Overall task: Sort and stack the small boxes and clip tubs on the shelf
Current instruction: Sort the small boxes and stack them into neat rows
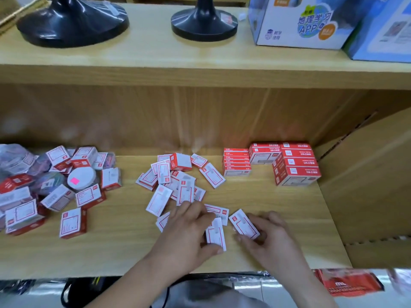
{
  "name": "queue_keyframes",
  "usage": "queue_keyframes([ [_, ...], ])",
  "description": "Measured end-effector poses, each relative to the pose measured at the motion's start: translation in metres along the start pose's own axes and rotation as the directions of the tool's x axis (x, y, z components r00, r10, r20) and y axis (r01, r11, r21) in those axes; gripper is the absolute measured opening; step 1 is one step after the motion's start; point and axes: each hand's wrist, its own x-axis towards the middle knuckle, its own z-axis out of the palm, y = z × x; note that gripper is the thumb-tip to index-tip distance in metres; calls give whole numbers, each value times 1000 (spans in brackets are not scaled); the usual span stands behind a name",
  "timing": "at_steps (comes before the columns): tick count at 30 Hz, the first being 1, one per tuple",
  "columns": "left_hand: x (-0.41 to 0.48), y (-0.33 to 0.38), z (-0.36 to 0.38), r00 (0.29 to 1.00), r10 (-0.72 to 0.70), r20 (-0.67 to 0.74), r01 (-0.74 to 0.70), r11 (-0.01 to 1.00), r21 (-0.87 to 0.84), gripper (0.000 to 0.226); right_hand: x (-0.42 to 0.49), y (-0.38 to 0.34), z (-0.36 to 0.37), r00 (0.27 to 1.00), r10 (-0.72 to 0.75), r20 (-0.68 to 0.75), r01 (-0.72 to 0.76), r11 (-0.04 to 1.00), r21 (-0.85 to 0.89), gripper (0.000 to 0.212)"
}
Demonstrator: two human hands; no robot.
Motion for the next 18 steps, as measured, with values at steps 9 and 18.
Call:
queue_keyframes([
  [9,0,13,-13,958,-283,51,244,705,-666,33,-10,-24,-8,987,136,-85,-116,972,203,27],
  [18,5,7,-15,915,-396,76,253,416,-874,28,1,-27,-11,963,250,-97,-141,780,609,42],
])
